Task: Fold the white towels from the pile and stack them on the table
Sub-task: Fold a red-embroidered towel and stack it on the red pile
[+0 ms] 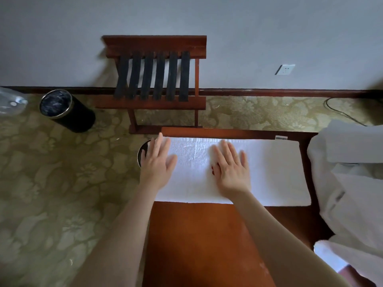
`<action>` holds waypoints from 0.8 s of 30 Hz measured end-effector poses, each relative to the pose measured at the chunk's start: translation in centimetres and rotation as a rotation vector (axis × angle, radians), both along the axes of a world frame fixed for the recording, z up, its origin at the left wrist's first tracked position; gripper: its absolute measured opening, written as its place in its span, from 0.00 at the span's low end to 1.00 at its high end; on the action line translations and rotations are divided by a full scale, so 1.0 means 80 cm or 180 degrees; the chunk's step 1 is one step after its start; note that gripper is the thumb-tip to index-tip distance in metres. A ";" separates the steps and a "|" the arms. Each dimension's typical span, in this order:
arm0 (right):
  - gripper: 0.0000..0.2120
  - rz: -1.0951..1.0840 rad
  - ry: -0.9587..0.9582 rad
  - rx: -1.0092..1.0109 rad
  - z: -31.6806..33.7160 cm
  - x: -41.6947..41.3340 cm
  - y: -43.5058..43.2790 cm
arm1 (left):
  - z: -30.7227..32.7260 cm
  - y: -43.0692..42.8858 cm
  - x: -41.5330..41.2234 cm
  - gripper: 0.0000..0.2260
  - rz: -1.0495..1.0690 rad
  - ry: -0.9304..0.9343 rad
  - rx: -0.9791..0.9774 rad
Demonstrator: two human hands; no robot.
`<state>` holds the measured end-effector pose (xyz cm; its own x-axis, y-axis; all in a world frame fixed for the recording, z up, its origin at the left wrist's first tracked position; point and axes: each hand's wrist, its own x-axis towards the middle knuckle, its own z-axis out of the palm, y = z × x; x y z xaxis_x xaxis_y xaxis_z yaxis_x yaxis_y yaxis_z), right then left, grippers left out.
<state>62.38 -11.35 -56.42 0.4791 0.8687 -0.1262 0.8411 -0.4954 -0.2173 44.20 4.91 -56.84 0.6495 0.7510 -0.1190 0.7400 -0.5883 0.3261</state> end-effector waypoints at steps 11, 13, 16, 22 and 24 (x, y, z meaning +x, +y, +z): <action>0.26 -0.0064 -0.0145 -0.0167 -0.003 -0.001 0.003 | -0.007 0.006 -0.019 0.40 0.2413 -0.1436 -0.2501; 0.26 -0.0094 -0.0105 -0.0239 -0.001 -0.002 0.003 | 0.001 0.007 -0.030 0.40 0.2424 -0.1437 -0.2735; 0.27 -0.0183 -0.0001 -0.0385 0.004 -0.005 0.000 | 0.012 0.008 -0.048 0.39 0.2273 -0.1257 -0.3038; 0.30 -0.0206 0.0192 -0.0816 0.016 -0.013 -0.033 | 0.039 -0.044 -0.064 0.29 0.1480 -0.1166 -0.1474; 0.30 -0.0215 0.0288 -0.0927 0.021 -0.015 -0.050 | 0.048 -0.072 -0.074 0.27 0.1369 -0.1094 -0.1164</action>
